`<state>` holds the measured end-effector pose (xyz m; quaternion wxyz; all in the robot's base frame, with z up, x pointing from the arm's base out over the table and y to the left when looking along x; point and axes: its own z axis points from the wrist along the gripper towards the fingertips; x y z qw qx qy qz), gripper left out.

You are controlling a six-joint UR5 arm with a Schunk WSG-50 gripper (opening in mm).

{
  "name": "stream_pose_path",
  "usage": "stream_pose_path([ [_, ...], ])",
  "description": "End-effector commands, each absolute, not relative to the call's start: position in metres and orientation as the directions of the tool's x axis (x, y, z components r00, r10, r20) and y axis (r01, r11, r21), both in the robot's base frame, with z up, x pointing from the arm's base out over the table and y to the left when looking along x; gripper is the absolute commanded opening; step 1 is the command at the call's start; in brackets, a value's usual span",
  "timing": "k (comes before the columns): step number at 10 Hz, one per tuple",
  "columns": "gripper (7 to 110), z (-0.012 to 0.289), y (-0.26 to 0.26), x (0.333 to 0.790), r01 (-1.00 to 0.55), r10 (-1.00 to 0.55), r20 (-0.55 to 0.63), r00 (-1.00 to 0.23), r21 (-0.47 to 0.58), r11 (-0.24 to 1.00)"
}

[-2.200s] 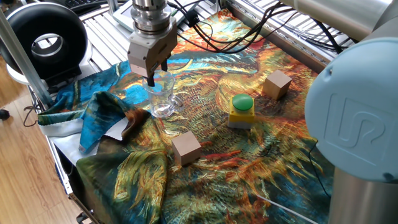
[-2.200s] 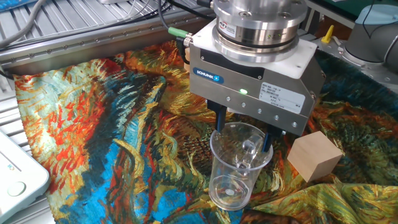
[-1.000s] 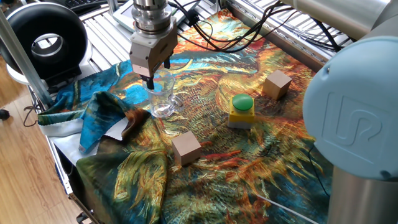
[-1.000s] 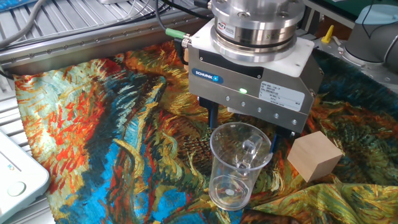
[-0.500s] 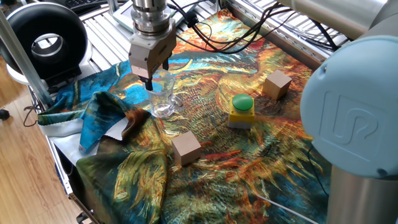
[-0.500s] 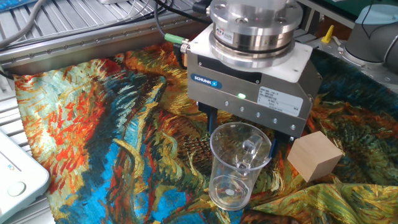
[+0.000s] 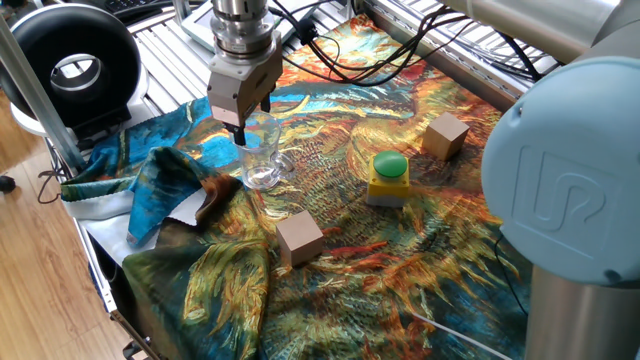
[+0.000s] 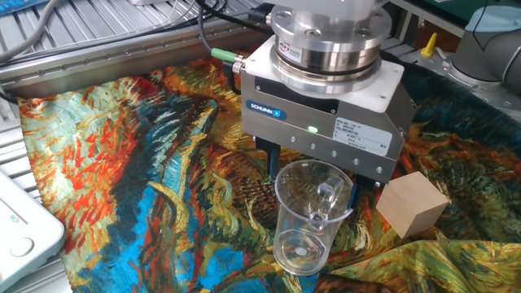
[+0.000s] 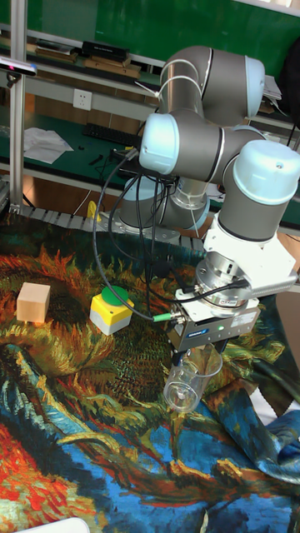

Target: Pick up the cup

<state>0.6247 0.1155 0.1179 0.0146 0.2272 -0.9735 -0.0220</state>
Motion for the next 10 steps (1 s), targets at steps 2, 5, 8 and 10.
stream_pose_path([
  [2,110,0.122,0.115,0.624,-0.447,-0.448,0.014,-0.894,0.053,0.893],
  [5,110,0.115,0.121,0.623,-0.436,-0.438,0.015,-0.899,0.065,0.898],
  [8,110,0.112,0.126,0.620,-0.418,-0.420,0.006,-0.908,0.084,0.905],
  [10,110,0.108,0.118,0.615,-0.418,-0.420,0.026,-0.907,0.071,0.906],
])
